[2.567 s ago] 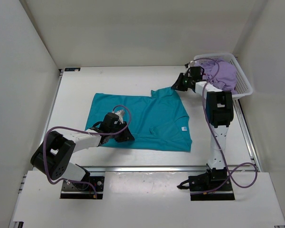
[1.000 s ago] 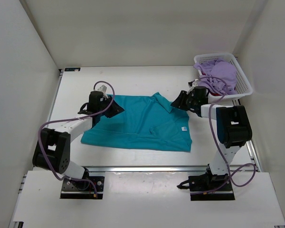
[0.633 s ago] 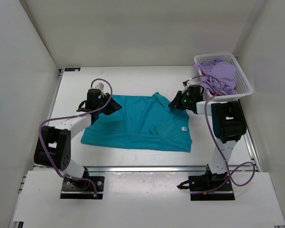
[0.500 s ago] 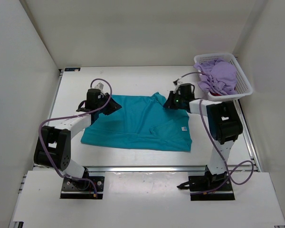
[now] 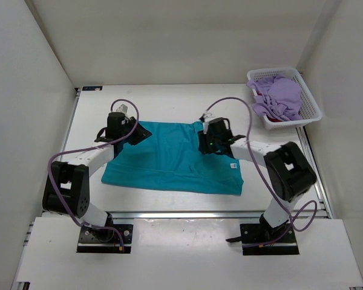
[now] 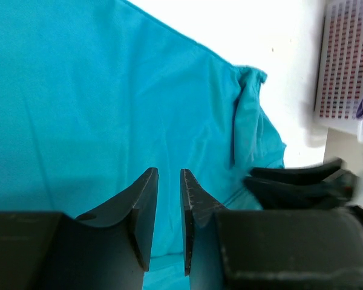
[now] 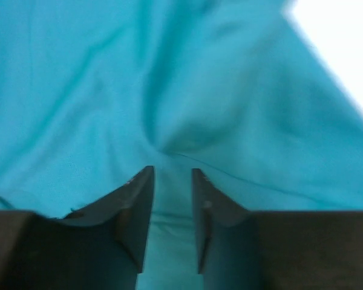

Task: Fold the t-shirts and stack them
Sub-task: Grap the side of the flattened tshirt furthest away from the robot with both arms

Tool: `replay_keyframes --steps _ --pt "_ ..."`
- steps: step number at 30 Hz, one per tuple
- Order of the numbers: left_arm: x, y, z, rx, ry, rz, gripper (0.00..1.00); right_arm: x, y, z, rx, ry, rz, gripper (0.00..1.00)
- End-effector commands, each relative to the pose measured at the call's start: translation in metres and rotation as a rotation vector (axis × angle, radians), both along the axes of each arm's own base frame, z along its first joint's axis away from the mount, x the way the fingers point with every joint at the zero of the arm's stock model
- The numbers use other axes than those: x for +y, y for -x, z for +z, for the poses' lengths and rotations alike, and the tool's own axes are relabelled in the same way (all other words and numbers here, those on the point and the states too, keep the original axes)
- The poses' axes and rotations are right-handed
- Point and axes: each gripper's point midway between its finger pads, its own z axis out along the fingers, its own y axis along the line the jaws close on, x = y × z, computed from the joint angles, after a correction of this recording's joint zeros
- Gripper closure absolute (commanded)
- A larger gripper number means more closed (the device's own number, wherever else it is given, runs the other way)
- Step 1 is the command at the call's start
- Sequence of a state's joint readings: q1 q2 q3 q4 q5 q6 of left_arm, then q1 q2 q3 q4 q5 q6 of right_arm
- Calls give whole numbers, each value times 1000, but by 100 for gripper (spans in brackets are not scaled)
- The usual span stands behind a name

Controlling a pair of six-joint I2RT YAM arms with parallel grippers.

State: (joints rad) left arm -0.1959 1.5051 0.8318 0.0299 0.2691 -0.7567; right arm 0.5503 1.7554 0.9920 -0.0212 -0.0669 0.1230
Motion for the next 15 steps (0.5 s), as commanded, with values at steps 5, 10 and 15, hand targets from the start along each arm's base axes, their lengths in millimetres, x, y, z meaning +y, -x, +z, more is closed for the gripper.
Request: replay_keyframes --steps 5,10,15 --pt "35 -37 44 -120 -10 123 67 -26 -21 39 27 -389 -133 81" --pt "63 -57 40 -112 -80 203 67 -20 -24 23 65 -403 -156 77" --pt "89 -75 26 -86 -118 256 67 -10 -28 19 83 -439 -149 73"
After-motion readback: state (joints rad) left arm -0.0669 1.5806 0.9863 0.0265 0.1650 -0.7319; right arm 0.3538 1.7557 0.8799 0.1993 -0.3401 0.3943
